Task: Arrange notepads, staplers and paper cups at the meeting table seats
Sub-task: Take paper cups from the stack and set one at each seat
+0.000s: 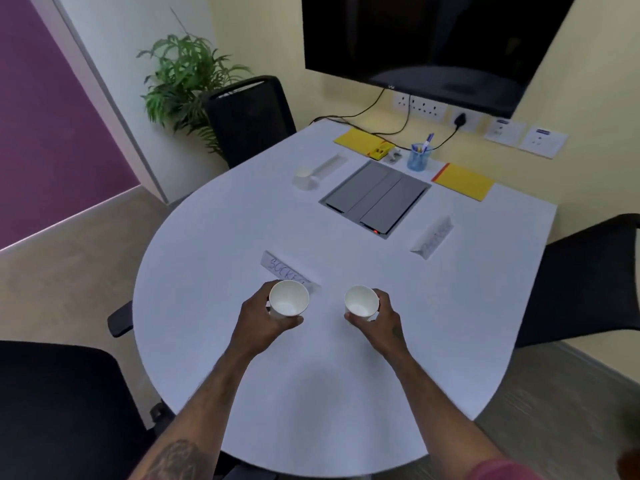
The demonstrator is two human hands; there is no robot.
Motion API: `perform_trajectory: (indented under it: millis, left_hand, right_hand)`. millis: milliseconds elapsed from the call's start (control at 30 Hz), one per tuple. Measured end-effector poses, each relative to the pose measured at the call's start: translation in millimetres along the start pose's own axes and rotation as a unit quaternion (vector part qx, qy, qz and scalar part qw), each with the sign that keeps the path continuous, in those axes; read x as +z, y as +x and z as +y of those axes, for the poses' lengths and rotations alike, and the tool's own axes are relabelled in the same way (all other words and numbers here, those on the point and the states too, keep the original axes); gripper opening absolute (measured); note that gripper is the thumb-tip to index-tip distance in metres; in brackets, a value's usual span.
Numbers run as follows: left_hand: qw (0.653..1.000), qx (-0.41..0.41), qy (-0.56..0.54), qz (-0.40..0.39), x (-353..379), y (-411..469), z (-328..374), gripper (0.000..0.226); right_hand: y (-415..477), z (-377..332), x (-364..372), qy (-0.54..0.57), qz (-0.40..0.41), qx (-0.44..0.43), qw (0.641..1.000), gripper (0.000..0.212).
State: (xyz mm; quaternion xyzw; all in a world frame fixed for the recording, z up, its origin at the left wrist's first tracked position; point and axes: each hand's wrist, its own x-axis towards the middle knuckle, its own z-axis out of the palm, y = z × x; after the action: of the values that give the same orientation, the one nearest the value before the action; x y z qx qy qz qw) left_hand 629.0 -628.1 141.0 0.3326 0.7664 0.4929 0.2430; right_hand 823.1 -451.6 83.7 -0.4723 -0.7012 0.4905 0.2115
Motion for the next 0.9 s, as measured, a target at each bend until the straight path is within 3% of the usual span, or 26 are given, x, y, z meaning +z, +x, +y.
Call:
perform_trajectory:
  millis: [533,900]
  left_hand:
    - [0.994,-0.085,0.012,0.064,10,28,-48,0.072]
    - [0.993,-0.092,0.018,0.068,14,35,-51,0.071]
  right_hand:
    - [93,50,69,-0.104,-0.114,0.028,0.988,0.084]
    - [103,60,73,-0.089,-0.123,0.047,0.987,0.085]
